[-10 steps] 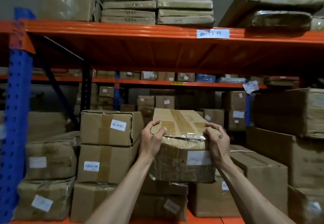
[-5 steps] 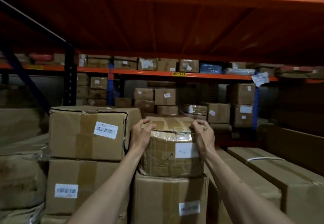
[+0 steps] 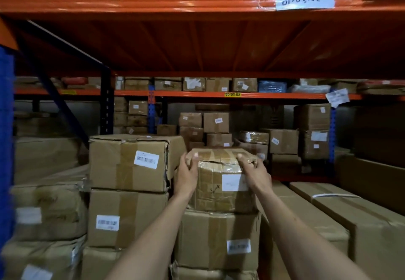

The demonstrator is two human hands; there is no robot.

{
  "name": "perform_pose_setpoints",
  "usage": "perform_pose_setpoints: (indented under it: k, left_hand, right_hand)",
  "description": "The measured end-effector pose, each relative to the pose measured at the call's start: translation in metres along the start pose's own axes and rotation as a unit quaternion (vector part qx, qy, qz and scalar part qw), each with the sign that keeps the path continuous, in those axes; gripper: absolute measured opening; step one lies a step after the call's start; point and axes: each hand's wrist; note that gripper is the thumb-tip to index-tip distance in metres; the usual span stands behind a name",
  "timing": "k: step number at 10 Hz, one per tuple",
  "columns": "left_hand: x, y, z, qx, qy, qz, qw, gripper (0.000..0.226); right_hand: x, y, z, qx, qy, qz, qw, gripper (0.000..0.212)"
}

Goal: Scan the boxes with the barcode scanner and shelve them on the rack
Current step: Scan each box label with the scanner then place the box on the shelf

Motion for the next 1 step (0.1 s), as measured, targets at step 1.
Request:
perform_pose_setpoints:
  k: [1]
  left_hand:
    - [-0.0613, 0.0196, 0.0091, 0.047, 0.066, 0.033, 0.996, 0.071]
  right_hand:
    - [-0.0476, -0.0132, 0.0104, -0.045, 0.019, -0.030, 0.998, 0.098]
Point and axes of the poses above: each hand's wrist, its own x-axis towards the middle knuckle, its own z-axis out of the back of the hand, y = z × x, and after that the axes turned 7 degrees about y, right-handed
